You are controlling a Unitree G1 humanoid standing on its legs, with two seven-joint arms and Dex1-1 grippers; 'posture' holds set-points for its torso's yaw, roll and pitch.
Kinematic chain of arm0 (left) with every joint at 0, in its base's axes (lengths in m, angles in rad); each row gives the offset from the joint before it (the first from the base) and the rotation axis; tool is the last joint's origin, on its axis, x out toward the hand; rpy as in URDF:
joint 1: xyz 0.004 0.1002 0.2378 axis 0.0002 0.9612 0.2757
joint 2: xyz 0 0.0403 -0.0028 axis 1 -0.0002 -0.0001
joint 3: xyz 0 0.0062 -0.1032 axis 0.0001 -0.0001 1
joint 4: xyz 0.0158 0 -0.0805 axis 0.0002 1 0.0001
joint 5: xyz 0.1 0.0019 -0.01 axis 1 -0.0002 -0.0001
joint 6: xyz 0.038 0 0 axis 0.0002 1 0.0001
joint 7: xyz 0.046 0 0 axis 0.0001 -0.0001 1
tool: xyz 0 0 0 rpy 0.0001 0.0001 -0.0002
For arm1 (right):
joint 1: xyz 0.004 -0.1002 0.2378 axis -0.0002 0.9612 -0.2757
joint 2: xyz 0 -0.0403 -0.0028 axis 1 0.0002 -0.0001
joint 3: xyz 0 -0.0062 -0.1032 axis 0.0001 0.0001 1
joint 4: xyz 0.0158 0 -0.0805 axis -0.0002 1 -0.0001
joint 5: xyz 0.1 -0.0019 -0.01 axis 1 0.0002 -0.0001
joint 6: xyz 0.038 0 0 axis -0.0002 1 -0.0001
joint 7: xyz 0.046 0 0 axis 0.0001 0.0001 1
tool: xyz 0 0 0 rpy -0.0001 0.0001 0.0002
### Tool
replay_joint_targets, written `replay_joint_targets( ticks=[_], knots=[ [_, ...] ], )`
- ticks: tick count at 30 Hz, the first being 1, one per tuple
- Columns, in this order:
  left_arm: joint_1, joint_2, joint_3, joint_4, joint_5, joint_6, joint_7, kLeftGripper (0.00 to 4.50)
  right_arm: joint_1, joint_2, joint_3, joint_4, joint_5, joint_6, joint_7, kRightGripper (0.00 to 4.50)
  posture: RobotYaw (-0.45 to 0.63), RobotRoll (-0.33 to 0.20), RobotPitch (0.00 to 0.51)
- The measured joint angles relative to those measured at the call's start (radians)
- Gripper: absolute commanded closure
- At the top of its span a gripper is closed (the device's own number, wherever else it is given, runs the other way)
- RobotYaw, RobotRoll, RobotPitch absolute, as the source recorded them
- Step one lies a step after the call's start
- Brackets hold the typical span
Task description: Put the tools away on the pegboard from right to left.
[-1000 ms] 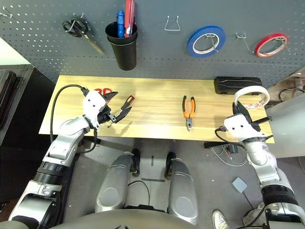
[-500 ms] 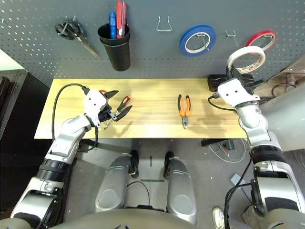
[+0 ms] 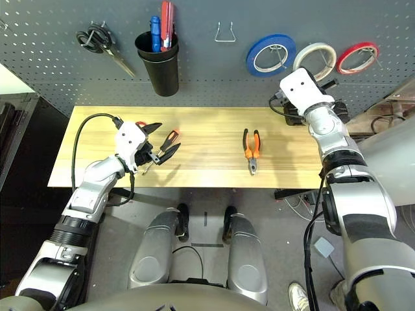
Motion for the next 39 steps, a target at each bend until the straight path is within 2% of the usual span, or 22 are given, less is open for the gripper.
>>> replay_joint_targets(
  ticks=[3, 4, 7, 11, 17, 21, 25, 29, 36, 39],
  knots=[
    [0.026, 0.002, 0.005, -0.033, -0.003, 0.002, 0.003, 0.0, 0.106, -0.006, -0.001, -0.037, 0.005, -0.082, -0.042, 0.13, 0.23, 0.0, 0.24],
    [0.03, 0.002, 0.007, -0.045, -0.009, 0.002, 0.003, 0.0, 0.141, -0.009, -0.001, -0.053, 0.006, -0.102, -0.05, 0.02, 0.23, 0.0, 0.24],
    [0.053, 0.002, 0.025, -0.11, -0.041, 0.011, -0.006, 0.0, 0.23, -0.015, -0.004, -0.105, 0.016, -0.137, -0.057, 0.02, 0.23, 0.0, 0.243],
    [0.084, 0.013, 0.036, -0.269, -0.123, 0.073, -0.037, 0.0, 0.369, -0.008, -0.036, -0.209, 0.1, -0.095, 0.02, 0.02, 0.22, 0.0, 0.248],
    [0.094, 0.047, 0.055, -0.476, -0.237, 0.216, -0.054, 0.0, 0.519, 0.049, -0.046, -0.423, 0.235, 0.167, 0.194, 0.02, 0.23, 0.0, 0.263],
    [0.068, 0.06, 0.063, -0.536, -0.262, 0.29, -0.052, 0.0, 0.59, 0.105, -0.065, -0.638, 0.33, 0.459, 0.268, 0.02, 0.23, 0.0, 0.263],
    [0.015, 0.063, 0.062, -0.551, -0.263, 0.33, -0.048, 0.0, 0.602, 0.153, -0.08, -0.815, 0.405, 0.792, 0.301, 0.02, 0.23, 0.0, 0.269],
    [-0.024, 0.061, 0.06, -0.56, -0.263, 0.355, -0.041, 0.0, 0.572, 0.196, -0.105, -0.892, 0.47, 1.069, 0.298, 0.02, 0.22, 0.0, 0.274],
    [-0.07, 0.064, 0.032, -0.561, -0.26, 0.37, -0.043, 0.0, 0.448, 0.265, -0.164, -0.893, 0.54, 1.433, 0.243, 0.02, 0.21, 0.0, 0.282],
    [-0.075, 0.12, 0.002, -0.556, -0.248, 0.406, -0.066, 0.0, 0.38, 0.288, -0.191, -0.836, 0.547, 1.507, 0.209, 0.02, 0.21, 0.0, 0.286]
  ],
)
